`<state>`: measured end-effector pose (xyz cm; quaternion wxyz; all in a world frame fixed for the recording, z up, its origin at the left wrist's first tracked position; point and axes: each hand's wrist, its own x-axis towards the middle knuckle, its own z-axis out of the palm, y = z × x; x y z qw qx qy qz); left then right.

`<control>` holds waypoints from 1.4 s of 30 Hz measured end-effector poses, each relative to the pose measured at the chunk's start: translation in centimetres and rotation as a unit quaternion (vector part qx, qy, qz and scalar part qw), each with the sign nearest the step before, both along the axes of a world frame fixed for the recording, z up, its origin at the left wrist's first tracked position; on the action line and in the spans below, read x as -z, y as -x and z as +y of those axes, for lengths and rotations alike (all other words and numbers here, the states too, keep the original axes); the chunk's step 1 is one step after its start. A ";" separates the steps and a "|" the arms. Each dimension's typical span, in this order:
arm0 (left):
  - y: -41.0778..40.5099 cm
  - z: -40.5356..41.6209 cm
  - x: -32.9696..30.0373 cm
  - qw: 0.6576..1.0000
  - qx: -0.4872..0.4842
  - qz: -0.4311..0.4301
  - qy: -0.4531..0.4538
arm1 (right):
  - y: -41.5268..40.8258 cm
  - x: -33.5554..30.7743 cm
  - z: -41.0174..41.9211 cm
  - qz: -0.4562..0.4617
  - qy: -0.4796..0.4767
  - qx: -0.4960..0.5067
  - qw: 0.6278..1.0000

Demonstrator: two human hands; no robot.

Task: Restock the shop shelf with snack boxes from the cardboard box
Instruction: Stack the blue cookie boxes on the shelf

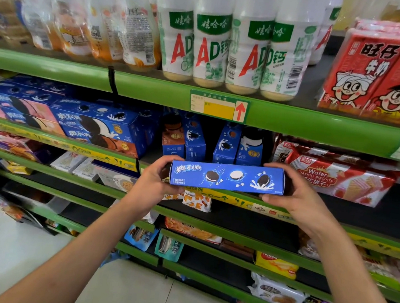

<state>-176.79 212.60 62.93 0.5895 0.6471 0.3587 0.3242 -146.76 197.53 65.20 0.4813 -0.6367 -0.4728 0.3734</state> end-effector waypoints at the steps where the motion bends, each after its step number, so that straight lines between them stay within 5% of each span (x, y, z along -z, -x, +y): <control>1: 0.0 0.0 0.0 1.000 0.001 -0.001 0.000 | 0.0 -0.1 0.0 0.002 0.001 -0.001 1.000; 42: 0.1 -0.2 0.0 1.000 0.015 0.010 0.011 | -0.1 0.0 0.0 0.007 0.006 -0.007 1.000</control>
